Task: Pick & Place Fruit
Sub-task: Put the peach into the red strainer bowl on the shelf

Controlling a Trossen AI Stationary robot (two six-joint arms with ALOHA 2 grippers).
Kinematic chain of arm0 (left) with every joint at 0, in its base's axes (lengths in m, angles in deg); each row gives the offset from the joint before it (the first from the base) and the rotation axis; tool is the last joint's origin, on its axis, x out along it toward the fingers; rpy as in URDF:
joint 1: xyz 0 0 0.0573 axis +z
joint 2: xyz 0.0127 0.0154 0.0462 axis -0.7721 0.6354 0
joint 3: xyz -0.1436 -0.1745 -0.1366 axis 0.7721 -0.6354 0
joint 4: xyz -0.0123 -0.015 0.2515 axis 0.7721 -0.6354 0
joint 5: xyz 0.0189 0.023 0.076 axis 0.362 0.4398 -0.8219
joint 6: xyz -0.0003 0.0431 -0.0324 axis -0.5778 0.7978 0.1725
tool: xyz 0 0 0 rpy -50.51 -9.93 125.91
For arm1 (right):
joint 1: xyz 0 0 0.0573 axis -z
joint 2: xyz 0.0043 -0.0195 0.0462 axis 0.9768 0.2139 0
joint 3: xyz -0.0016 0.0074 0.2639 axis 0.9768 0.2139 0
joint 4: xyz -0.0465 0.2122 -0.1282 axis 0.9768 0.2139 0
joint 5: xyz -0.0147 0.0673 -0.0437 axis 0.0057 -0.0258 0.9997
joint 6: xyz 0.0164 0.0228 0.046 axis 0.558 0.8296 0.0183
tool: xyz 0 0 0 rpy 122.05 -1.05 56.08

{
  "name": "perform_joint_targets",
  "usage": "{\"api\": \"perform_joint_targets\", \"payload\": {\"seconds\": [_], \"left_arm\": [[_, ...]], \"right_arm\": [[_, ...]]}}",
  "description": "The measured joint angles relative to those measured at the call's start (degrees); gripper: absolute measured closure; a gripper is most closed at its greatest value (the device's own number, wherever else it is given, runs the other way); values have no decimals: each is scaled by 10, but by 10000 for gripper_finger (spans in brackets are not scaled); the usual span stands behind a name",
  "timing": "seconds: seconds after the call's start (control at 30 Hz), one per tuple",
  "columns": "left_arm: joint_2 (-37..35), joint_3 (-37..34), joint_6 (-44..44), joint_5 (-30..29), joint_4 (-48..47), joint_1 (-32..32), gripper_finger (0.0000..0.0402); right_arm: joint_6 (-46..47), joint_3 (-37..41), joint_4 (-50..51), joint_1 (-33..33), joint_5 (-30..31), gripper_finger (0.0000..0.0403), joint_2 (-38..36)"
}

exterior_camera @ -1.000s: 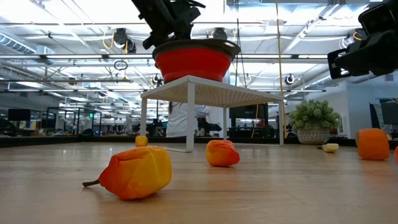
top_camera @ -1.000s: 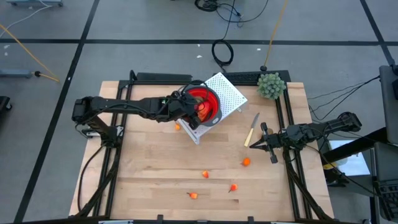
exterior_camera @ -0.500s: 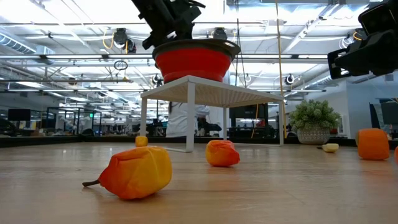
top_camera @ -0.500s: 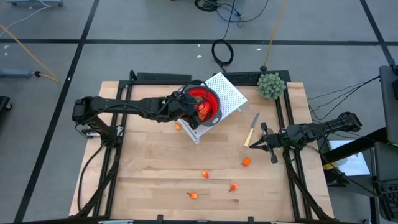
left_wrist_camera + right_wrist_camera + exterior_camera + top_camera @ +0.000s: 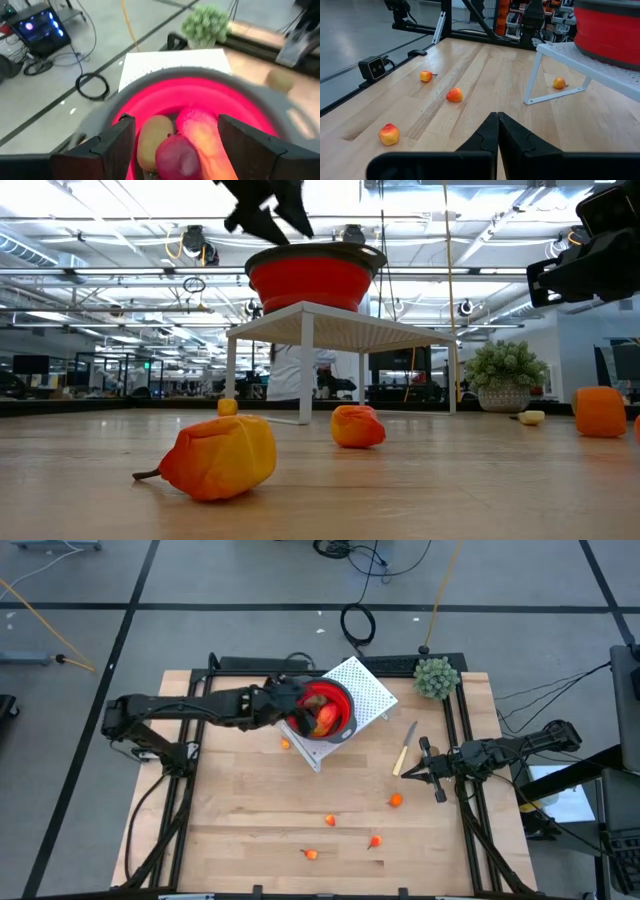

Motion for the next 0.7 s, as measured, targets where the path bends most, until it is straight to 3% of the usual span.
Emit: {"api": "perform_joint_targets", "payload": {"seconds": [0.3, 0.7], "left_arm": [[-72, 0, -143, 9, -77, -74, 159], [-69, 0, -329, 11, -222, -226, 234]], "right_arm": [[0, 0, 2, 0, 0, 403, 0], [0, 0, 2, 0, 0, 403, 0]]}}
